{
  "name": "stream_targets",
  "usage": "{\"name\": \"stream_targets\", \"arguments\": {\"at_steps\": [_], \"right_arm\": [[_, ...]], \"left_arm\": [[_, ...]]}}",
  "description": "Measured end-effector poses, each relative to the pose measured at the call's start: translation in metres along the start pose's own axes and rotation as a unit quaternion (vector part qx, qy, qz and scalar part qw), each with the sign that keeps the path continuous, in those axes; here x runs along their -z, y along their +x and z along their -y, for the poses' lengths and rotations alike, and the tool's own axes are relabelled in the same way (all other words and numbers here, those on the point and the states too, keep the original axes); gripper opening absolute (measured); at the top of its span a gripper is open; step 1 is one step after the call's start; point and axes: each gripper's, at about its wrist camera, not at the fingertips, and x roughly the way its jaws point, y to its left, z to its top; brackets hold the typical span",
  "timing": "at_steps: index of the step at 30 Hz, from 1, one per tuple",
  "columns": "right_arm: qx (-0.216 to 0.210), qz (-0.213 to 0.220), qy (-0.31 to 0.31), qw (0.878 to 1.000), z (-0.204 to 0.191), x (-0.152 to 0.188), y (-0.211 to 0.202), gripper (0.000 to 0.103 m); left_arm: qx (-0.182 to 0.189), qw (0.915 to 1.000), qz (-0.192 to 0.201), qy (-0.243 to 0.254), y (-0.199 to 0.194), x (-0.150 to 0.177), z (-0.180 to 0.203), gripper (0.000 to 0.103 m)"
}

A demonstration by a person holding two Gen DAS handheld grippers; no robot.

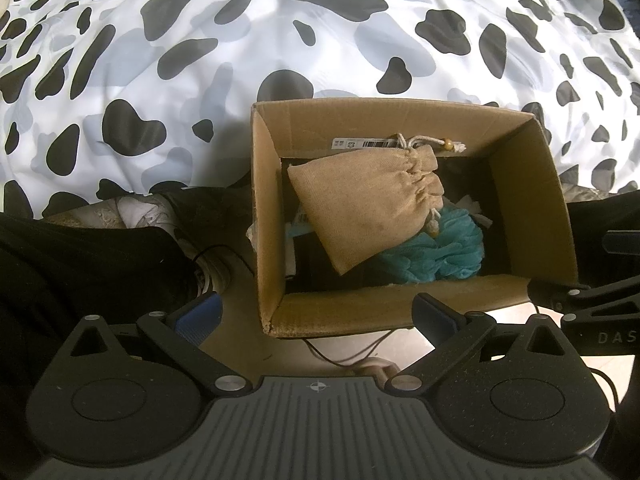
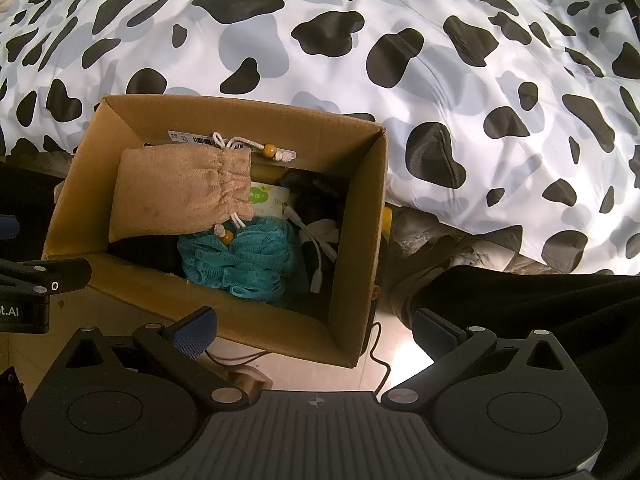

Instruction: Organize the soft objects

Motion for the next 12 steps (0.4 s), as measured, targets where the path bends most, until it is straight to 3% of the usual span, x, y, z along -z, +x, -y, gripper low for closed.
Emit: {"name": "stream_targets", "arguments": {"at_steps": [12], "right_arm": [[0.001, -0.001, -0.001, 1.0, -0.0005, 0.0015, 0.0009, 0.103]], "left_arm": [[-0.008, 0.9999, 0.009, -0.008, -0.0013, 0.0, -0.0034, 0.103]]}}
